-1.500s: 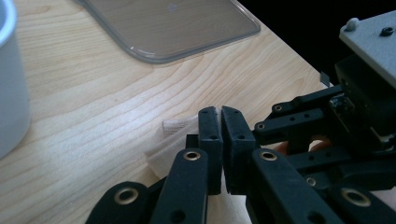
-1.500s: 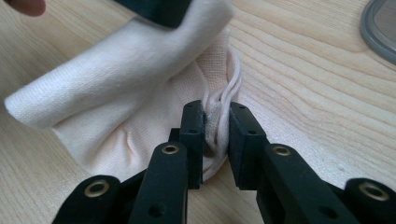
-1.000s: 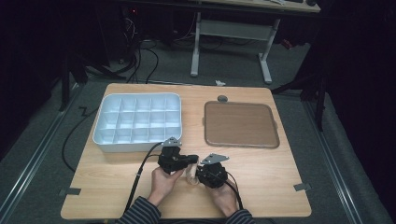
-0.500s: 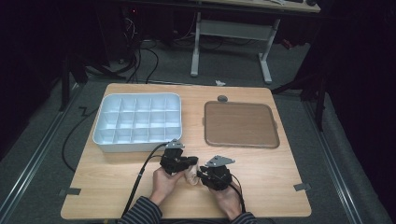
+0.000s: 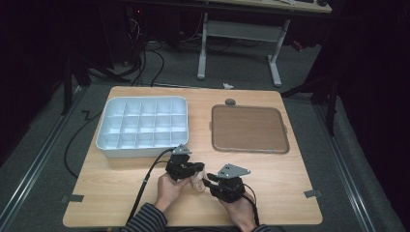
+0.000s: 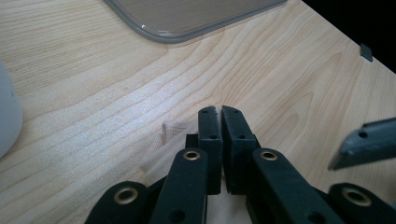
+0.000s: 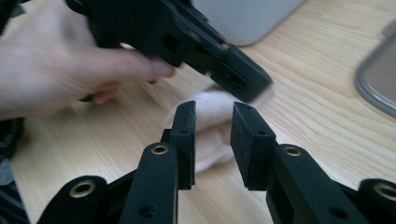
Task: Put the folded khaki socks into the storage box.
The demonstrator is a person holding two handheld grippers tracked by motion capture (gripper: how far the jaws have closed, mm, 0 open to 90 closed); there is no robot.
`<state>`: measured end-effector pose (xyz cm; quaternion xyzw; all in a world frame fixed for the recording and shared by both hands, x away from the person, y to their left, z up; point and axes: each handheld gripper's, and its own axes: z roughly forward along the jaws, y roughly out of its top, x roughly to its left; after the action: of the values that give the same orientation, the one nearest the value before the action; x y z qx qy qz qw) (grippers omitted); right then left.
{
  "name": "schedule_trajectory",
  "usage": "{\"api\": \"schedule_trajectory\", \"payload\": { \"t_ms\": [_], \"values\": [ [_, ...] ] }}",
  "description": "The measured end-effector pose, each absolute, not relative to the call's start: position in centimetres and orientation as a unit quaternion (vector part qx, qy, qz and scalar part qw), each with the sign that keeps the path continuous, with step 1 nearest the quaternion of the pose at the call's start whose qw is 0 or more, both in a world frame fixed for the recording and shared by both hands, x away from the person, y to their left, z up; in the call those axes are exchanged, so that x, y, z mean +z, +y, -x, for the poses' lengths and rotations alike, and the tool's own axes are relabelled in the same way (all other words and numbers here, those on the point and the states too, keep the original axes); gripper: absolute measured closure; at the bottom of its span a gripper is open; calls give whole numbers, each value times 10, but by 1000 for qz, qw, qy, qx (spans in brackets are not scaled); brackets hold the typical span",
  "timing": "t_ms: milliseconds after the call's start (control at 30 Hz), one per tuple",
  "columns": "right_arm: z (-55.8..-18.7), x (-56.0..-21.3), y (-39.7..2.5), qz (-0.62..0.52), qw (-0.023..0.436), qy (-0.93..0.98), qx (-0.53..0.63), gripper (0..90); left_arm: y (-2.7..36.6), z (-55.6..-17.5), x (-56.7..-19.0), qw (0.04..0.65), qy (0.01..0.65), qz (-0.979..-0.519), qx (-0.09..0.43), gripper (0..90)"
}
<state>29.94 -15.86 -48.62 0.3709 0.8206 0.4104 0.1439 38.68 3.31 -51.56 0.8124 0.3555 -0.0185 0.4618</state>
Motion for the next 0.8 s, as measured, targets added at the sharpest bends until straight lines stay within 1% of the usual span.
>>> {"api": "schedule_trajectory", "payload": {
  "t_ms": [267, 300, 333, 367, 400, 500, 800],
  "values": [
    [-305, -485, -142, -357, 146, 831, 401, 709, 34, -387, -515, 460, 351, -815, -17, 876],
    [-306, -488, -140, -357, 145, 833, 397, 744, 34, -386, -515, 459, 350, -816, -15, 877],
    [-306, -488, -140, -357, 145, 833, 397, 744, 34, -386, -515, 460, 349, -816, -13, 877],
    [-305, -491, -141, -356, 143, 836, 392, 787, 34, -386, -515, 459, 348, -817, -12, 876],
    [-305, -491, -141, -356, 143, 836, 392, 787, 34, -386, -515, 460, 347, -817, -12, 876],
    [-301, -499, -146, -354, 145, 841, 383, 845, 34, -385, -515, 460, 346, -817, -12, 876],
    [-297, -519, -154, -356, 141, 848, 366, 870, 34, -387, -516, 461, 344, -818, -12, 875]
  ]
}}
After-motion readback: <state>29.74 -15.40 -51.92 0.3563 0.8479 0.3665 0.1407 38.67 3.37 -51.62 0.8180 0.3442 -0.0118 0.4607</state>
